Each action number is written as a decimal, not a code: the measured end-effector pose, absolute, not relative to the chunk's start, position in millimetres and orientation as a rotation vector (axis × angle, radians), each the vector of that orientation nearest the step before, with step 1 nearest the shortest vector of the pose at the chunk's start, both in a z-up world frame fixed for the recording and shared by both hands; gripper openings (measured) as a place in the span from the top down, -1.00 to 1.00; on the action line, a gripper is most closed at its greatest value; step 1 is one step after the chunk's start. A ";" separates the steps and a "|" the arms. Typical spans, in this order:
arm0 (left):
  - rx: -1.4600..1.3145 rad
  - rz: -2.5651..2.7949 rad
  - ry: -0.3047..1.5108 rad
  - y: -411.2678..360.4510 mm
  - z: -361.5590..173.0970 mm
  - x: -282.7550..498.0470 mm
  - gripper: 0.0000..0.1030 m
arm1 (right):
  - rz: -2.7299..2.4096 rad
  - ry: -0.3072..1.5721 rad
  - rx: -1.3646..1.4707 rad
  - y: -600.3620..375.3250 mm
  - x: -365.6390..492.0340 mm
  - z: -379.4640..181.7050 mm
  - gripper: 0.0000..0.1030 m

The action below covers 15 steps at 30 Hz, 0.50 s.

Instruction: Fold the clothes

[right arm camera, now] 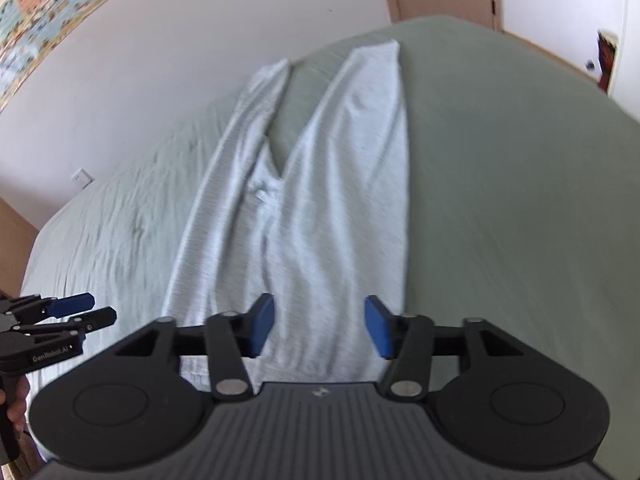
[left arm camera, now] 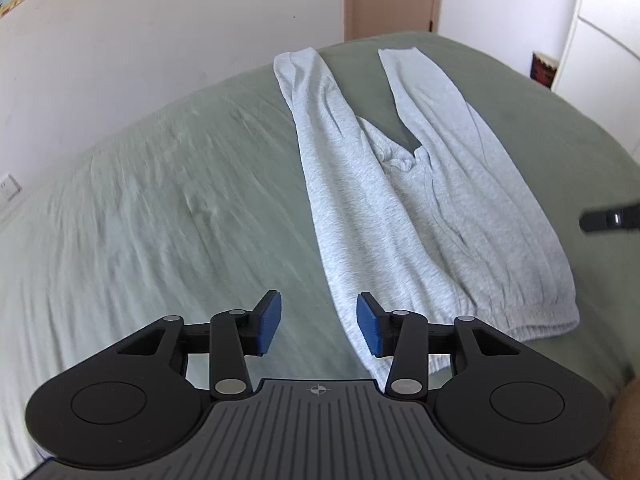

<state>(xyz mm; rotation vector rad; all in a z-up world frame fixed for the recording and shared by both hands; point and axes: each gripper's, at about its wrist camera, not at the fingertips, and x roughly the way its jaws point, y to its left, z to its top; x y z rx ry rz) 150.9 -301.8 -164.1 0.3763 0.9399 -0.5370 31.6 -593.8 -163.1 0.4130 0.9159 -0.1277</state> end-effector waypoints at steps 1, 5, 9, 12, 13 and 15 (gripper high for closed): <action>0.394 -0.547 0.945 -300.6 -161.2 151.8 0.20 | -0.125 0.917 0.391 -589.7 34.4 -156.8 -0.16; 0.457 -0.571 0.960 -294.3 -151.4 156.7 0.19 | -0.131 0.932 0.276 -572.0 45.6 -136.0 -0.22; 0.469 -0.583 0.967 -290.8 -145.1 163.0 0.19 | -0.147 0.935 0.238 -564.4 51.5 -124.1 -0.28; 0.455 -0.598 0.966 -293.6 -140.7 167.0 0.19 | -0.165 0.927 0.232 -564.2 53.4 -113.6 -0.32; 0.454 -0.607 0.959 -295.9 -137.7 167.7 0.19 | -0.163 0.922 0.237 -565.4 54.3 -111.4 -0.32; 0.448 -0.615 0.961 -299.9 -134.3 170.9 0.19 | -0.151 0.908 0.256 -568.7 57.5 -108.1 -0.32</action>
